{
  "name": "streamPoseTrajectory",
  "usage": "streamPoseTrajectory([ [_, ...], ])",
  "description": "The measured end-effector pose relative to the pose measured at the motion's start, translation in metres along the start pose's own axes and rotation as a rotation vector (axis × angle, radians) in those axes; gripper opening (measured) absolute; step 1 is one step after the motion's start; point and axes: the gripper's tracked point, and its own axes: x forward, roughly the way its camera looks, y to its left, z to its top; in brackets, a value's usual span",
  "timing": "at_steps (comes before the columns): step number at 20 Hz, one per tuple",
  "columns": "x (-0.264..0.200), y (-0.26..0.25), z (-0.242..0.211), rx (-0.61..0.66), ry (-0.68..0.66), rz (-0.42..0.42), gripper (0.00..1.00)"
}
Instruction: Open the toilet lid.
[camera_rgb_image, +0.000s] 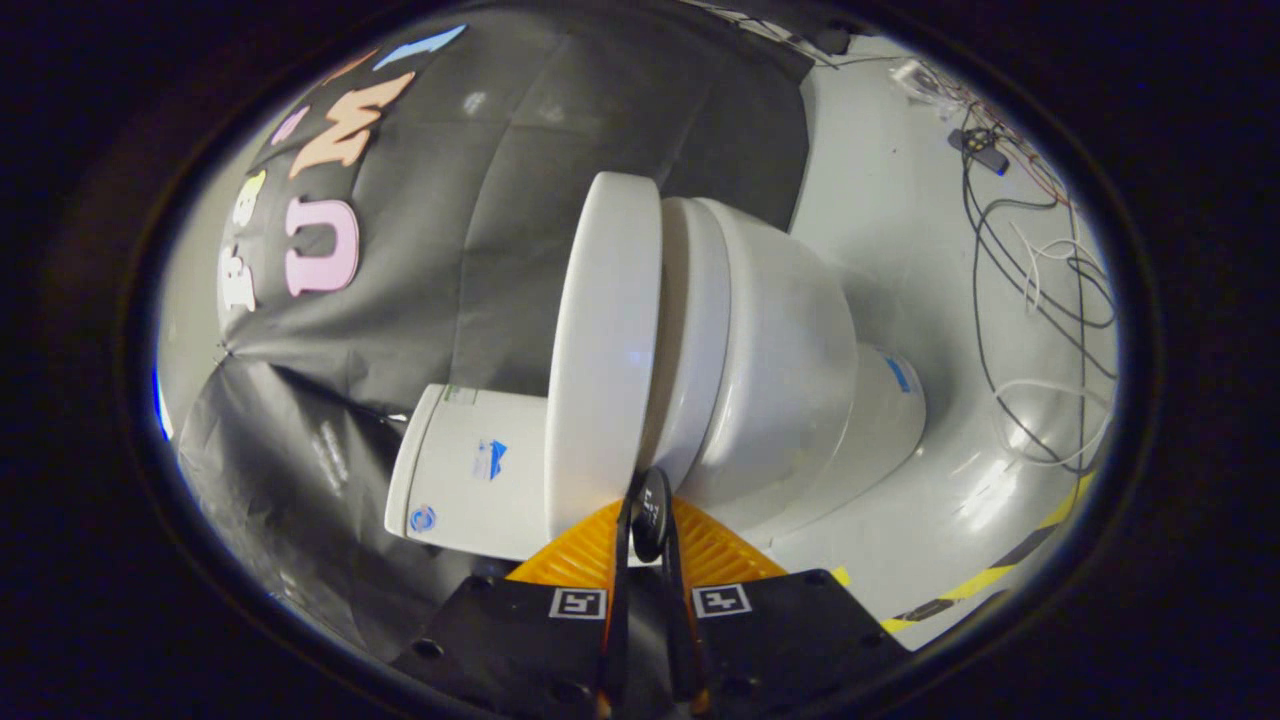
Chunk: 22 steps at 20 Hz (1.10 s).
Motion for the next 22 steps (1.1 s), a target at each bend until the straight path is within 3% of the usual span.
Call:
streamPoseTrajectory([
  [2, 0.002, 0.002, -0.004, 0.067, -0.012, -0.001, 0.17],
  [7, 0.001, 0.009, -0.002, -0.015, -0.049, -0.067, 0.17],
  [9, -0.003, 0.016, 0.003, 0.022, -0.068, -0.057, 0.17],
  [12, -0.003, 0.018, 0.003, -0.049, -0.103, -0.076, 0.17],
  [17, -0.009, 0.034, 0.009, 0.047, -0.217, -0.106, 0.17],
  [22, -0.012, 0.054, 0.008, -0.098, -0.195, -0.176, 0.17],
])
